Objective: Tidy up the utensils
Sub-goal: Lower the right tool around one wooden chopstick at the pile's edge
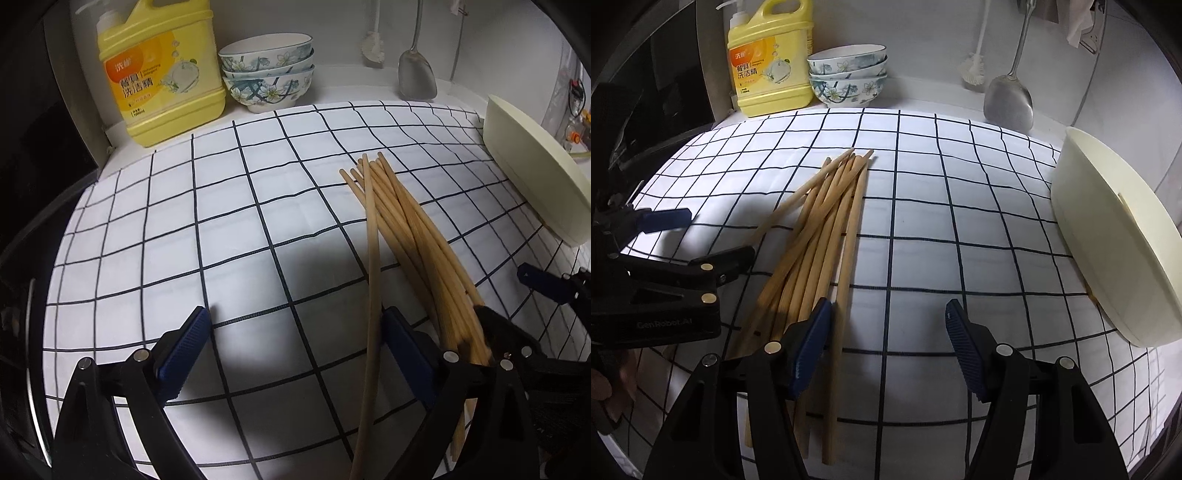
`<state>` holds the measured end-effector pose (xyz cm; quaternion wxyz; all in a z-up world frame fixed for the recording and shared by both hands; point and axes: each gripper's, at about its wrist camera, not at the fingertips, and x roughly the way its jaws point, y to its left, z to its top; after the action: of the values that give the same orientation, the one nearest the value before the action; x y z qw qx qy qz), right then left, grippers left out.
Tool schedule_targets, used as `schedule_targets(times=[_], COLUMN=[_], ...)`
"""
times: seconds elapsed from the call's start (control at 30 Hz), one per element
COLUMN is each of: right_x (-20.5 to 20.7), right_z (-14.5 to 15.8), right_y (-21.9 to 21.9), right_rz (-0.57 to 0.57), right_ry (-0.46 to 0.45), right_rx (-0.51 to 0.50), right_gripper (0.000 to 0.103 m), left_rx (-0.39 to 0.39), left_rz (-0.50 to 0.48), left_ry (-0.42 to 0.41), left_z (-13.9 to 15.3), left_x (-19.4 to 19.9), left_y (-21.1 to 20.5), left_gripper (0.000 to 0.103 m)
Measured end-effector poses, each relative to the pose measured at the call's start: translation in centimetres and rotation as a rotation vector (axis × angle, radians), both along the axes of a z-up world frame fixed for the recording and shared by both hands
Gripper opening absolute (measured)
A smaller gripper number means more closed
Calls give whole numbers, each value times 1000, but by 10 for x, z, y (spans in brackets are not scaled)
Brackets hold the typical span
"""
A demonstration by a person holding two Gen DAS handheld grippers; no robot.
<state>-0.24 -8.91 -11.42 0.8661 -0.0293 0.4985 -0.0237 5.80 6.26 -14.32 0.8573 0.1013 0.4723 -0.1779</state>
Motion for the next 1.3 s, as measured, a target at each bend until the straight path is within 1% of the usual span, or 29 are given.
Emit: schedule_targets(times=[0.07,0.13,0.17,0.23,0.27,0.33,0.4,0.53,0.6,0.87,0.97,1.0,1.03,1.07,1.1,1.13,1.23,1.3], right_x=[2,4,5,6,7,9,9,9,9,5,3,3,3,3,4,4,12,17], right_z=[0,0,0,0,0,0,0,0,0,-1,0,1,1,2,3,4,5,4], right_y=[2,4,5,6,5,6,7,4,-1,-28,-31,-31,-31,-32,-32,-33,-39,-42], right_rz=[13,23,26,29,29,29,33,12,-8,-112,-98,-83,-63,-50,-38,-29,-11,2], right_ry=[-3,-8,-10,-12,-12,-13,-14,-18,-18,-20,-16,-17,-21,-25,-34,-44,-46,-37], right_rx=[3,5,7,19,30,33,27,27,21,-11,-7,-5,-8,-11,-22,-32,-29,-30], right_gripper=[55,48,47,42,37,25,18,17,17,17,17,19,33,40,44,44,44,44], left_rx=[-9,-12,-13,-16,-19,-23,-25,-28,-28,-15,-12,-12,-3,18,29,24,-6,3], left_rz=[4,-6,-10,-19,-22,-23,-18,-9,2,36,41,41,46,56,64,68,87,83], left_ry=[2,-3,-5,-10,-14,-18,-19,-19,-14,-11,-11,-13,-19,-32,-37,-32,-7,-10], left_z=[1,2,3,4,5,6,7,8,8,8,8,8,8,7,7,6,4,4], left_x=[2,0,-1,-3,-4,-5,-4,-4,-4,-5,-7,-7,-8,-8,-7,-5,1,3], left_y=[-1,-4,-5,-6,-7,-6,-5,0,3,15,18,19,18,18,19,20,25,23], left_gripper=[86,75,72,60,57,45,38,28,26,26,26,28,36,43,56,62,69,73])
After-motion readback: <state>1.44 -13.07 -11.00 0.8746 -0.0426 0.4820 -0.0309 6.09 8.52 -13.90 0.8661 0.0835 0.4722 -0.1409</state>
